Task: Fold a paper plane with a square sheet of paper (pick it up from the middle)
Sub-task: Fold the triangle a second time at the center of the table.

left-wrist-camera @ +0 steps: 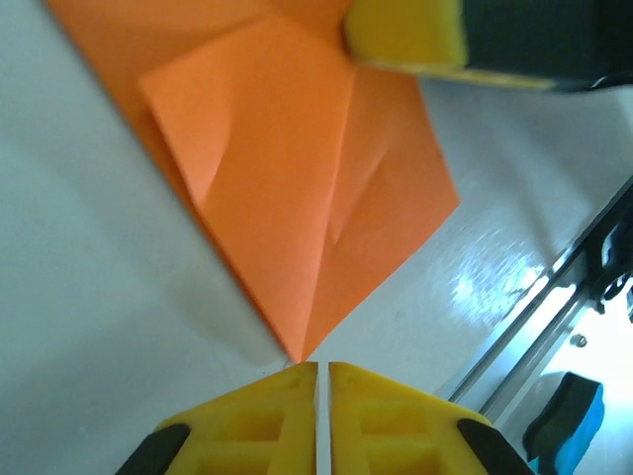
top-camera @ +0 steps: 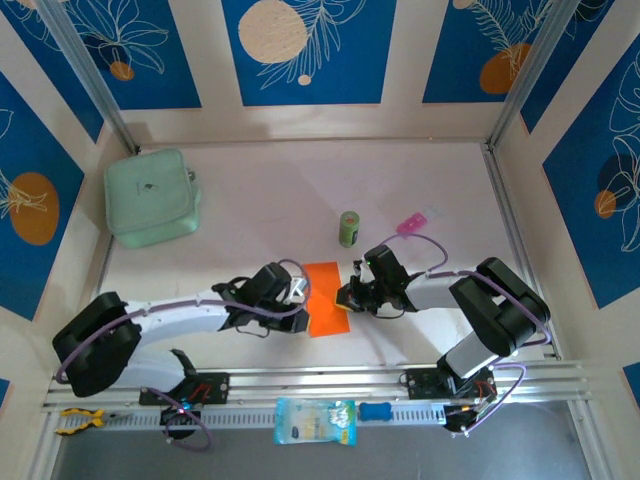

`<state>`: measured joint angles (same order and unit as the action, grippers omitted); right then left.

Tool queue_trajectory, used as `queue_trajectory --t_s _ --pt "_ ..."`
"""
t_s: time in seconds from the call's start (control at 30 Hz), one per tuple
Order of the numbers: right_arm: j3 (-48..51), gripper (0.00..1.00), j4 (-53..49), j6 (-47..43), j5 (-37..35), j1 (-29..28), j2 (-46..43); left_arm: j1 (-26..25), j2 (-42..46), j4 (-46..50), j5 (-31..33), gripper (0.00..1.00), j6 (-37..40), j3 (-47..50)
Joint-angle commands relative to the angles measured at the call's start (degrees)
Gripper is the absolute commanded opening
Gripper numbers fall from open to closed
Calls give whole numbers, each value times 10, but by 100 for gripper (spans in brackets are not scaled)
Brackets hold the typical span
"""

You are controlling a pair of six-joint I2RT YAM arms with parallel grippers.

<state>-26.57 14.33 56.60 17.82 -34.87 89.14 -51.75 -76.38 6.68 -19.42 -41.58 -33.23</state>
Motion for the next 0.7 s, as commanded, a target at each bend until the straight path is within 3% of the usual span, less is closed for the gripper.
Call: queue_trajectory --t_s 0.0,0.27,0.67 --pt "2 0 -51 0 -33 -6 16 4 -34 -12 7 13 5 -38" --pt "0 0 -56 -7 -28 -4 5 4 -134 -28 17 9 4 -52" --pt "-40 0 -84 -28 -5 -14 -55 3 -159 -30 26 3 -1 -13"
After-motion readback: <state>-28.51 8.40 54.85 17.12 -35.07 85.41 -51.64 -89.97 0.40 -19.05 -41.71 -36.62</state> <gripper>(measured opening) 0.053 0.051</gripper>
